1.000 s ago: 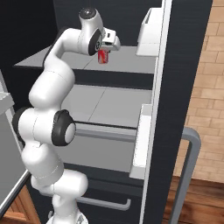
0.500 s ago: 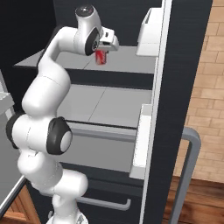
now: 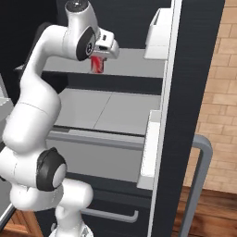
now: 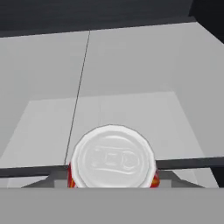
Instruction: Open the fridge, grab two sodas, and place both sodas inside the bowl with ice on the dining counter.
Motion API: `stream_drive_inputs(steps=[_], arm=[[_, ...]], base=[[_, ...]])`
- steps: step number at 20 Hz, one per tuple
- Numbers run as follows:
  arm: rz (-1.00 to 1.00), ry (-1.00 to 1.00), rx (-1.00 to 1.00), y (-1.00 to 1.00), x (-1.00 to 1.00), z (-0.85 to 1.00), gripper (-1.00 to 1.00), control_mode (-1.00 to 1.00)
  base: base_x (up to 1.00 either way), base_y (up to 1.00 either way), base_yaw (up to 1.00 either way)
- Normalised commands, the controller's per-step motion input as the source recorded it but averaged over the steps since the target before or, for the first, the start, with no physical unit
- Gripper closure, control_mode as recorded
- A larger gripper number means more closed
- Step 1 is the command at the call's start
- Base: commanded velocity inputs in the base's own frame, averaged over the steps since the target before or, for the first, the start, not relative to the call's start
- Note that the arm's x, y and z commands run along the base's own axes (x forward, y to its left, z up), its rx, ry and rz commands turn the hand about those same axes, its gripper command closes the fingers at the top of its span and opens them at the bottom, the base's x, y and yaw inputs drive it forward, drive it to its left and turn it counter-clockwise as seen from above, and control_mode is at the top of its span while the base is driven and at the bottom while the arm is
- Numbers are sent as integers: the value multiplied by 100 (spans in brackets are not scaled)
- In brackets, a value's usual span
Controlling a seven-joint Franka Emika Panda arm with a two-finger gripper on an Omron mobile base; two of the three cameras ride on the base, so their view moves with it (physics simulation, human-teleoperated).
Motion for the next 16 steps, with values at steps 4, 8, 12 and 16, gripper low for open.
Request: stream_drive_inputs(steps=[4,8,12,16], arm=[[-4,-4,2,9,-100,-25,100,-100],[-3,-10,1,10,-100,-41,100,-100],[-2,-8,0,18,-100,-40,100,-100],[0,-4,0,23,-100,-32,100,-100]], base=[[0,0,0],[0,0,0],[0,0,0],[0,0,0]])
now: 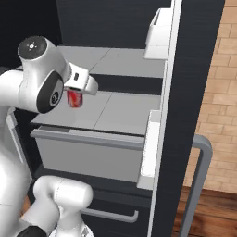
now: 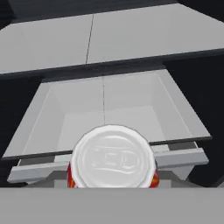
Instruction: Open the fridge, grab two sodas, and place both sodas inside the bowl with ice on the dining counter.
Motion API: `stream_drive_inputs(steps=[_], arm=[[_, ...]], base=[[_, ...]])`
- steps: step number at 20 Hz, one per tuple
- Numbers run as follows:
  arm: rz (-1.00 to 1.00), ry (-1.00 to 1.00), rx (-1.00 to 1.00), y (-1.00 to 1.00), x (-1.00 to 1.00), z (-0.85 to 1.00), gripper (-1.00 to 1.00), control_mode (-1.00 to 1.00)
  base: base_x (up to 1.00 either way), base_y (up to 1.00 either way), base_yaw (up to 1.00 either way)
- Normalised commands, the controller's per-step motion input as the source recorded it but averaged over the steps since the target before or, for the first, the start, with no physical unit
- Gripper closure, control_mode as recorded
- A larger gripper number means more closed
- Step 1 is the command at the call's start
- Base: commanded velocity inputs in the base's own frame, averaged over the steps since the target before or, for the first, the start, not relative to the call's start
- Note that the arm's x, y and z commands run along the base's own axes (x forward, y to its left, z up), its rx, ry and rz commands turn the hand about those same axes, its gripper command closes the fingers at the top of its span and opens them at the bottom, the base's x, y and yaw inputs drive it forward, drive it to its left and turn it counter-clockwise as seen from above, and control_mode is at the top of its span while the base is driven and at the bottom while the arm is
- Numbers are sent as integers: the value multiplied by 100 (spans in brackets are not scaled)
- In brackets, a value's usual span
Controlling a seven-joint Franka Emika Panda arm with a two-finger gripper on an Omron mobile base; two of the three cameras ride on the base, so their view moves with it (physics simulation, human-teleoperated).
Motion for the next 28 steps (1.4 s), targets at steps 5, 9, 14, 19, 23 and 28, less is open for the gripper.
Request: stream_drive_inputs(steps=[5,9,14,19,23,28], arm=[[-2,-1,0,38,-98,-7,100,-100],[-1,0,0,25,-42,-1,100,100],[0,0,0,0,0,0,100,100],[0,0,0,0,0,0,100,100],[0,0,0,0,0,0,100,100],[0,0,0,0,0,0,100,100]], base=[[0,0,0],[-46,21,-1],[-100,30,-10],[-100,22,-21],[-93,10,-41],[-71,1,-56]])
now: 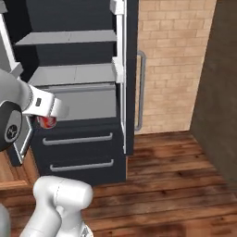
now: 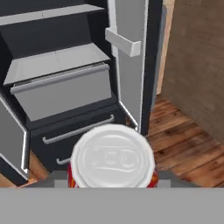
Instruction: Open the fridge, grab two sodas, and place both sodas inside the bowl with ice on the dining counter.
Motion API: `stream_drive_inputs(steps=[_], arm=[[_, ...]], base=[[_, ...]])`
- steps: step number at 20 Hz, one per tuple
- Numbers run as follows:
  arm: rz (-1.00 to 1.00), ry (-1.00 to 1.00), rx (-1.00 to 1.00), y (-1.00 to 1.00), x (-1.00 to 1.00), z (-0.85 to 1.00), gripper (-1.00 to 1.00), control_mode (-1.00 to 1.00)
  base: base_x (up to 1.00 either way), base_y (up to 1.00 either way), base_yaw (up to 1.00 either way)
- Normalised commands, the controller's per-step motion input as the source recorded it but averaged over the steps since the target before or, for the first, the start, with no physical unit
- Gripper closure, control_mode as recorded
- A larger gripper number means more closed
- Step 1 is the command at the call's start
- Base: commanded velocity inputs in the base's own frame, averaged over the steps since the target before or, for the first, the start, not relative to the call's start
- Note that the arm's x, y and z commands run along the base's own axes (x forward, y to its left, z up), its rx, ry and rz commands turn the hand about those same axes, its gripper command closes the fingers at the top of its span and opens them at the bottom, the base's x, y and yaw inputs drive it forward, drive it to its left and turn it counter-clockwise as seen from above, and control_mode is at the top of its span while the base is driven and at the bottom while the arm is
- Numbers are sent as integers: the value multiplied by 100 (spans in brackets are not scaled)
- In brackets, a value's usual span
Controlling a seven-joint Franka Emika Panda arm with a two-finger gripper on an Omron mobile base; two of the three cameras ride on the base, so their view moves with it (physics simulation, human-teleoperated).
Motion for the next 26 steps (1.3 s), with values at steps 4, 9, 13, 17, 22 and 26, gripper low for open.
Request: stream_drive_inputs(steps=[4,9,13,17,22,26], arm=[[0,0,0,0,0,0,100,100],[0,0,0,0,0,0,100,100],[0,0,0,0,0,0,100,100],[0,0,0,0,0,0,100,100],[0,0,0,0,0,0,100,100],[0,0,0,0,0,0,100,100]], base=[[-40,1,-66],[-3,0,-75],[0,0,-75],[0,0,-75],[0,0,-75],[0,0,-75]])
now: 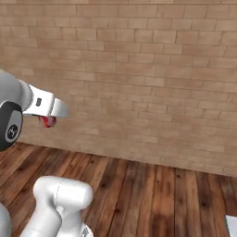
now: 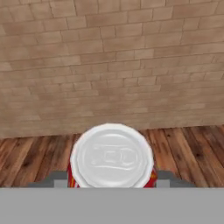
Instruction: Open the fridge, grab two sodas, and place both sodas inside the bowl with ice on the dining counter.
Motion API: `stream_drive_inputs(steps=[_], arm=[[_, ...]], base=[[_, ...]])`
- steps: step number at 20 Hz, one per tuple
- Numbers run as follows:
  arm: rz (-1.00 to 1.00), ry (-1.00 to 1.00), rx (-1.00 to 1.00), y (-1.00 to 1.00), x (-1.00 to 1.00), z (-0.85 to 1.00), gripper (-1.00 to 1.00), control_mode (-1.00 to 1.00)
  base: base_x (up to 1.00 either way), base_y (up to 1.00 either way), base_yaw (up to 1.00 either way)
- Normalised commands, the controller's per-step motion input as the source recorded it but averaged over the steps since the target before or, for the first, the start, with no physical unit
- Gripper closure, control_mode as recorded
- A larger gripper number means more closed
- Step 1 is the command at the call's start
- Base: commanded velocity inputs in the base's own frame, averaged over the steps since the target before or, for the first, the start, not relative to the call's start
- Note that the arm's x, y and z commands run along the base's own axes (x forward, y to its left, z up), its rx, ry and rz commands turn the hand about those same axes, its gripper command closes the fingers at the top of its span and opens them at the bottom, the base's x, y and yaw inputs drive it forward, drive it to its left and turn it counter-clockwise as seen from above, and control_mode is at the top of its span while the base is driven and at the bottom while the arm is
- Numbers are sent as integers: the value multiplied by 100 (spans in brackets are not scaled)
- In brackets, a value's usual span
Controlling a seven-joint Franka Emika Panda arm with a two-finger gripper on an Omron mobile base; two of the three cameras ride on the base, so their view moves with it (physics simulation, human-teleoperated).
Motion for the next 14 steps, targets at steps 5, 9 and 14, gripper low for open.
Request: stream_drive_inputs(steps=[5,9,14], arm=[[0,0,0,0,0,0,100,100],[0,0,0,0,0,0,100,100],[0,0,0,0,0,0,100,100]], base=[[0,0,-75],[0,3,-71],[17,22,-65]])
